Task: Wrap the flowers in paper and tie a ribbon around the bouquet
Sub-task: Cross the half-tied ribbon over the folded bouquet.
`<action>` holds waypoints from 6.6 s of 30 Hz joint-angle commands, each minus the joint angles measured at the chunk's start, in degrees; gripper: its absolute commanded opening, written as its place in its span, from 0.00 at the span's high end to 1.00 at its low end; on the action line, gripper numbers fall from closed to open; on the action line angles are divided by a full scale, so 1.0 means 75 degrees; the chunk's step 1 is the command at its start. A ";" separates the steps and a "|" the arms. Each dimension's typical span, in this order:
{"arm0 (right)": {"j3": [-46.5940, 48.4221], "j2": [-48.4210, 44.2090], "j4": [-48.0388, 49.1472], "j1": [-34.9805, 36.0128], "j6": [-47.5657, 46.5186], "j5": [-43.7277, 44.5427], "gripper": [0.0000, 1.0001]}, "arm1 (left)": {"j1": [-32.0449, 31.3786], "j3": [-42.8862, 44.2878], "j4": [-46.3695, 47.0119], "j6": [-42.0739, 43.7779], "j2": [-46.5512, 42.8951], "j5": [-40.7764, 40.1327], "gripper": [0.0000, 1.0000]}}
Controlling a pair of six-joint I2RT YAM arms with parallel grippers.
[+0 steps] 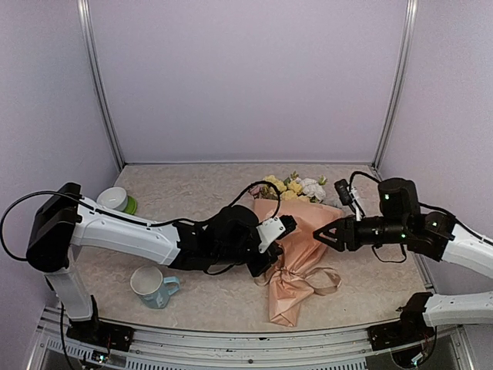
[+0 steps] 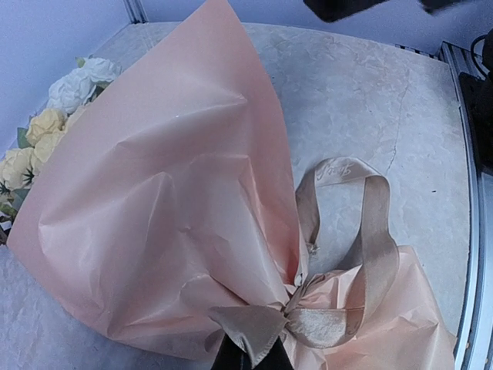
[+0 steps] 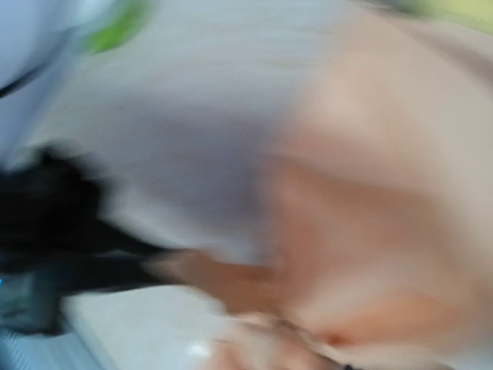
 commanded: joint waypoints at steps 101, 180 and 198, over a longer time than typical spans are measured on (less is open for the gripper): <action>-0.0734 0.2318 0.3389 0.0840 -0.0741 0.0287 0.63 | -0.0575 -0.0736 0.3349 -0.1579 0.1178 -0.1691 1.00; 0.5274 0.8041 0.2160 0.0249 -0.2612 -0.1910 1.00 | -0.0876 -0.1046 0.3803 -0.1069 0.1082 -0.1628 1.00; 0.5395 0.8034 0.1974 0.0497 -0.2655 -0.2854 0.40 | -0.0886 -0.1052 0.3839 -0.1038 0.1150 -0.1487 1.00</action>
